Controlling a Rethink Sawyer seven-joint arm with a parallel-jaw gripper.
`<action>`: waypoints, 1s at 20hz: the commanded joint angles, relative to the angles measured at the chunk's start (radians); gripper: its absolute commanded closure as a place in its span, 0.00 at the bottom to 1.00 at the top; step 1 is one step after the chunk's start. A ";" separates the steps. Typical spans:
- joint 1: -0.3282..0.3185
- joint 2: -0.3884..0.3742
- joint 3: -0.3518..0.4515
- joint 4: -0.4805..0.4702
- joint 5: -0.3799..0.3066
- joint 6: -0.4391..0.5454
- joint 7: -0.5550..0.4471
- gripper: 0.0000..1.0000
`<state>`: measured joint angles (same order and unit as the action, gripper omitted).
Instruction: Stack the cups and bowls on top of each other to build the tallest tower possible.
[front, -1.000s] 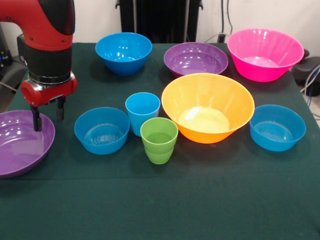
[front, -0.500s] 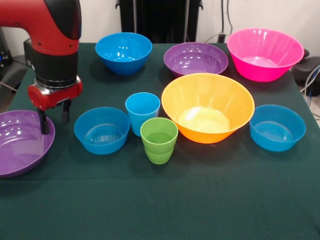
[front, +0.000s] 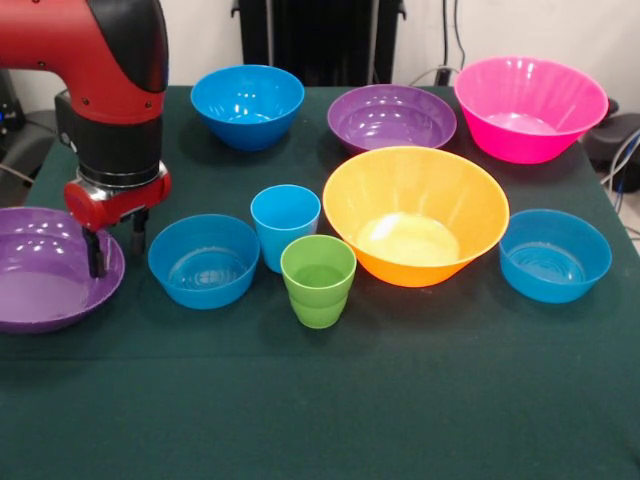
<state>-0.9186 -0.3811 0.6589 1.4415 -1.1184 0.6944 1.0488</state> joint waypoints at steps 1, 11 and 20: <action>0.072 0.024 -0.074 -0.045 -0.068 0.026 -0.157 0.00; 0.088 0.007 -0.083 -0.037 -0.040 0.047 -0.179 1.00; 0.088 -0.015 -0.090 -0.022 -0.031 0.032 -0.146 1.00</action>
<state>-0.8809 -0.4315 0.6227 1.4245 -1.1179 0.6944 1.0490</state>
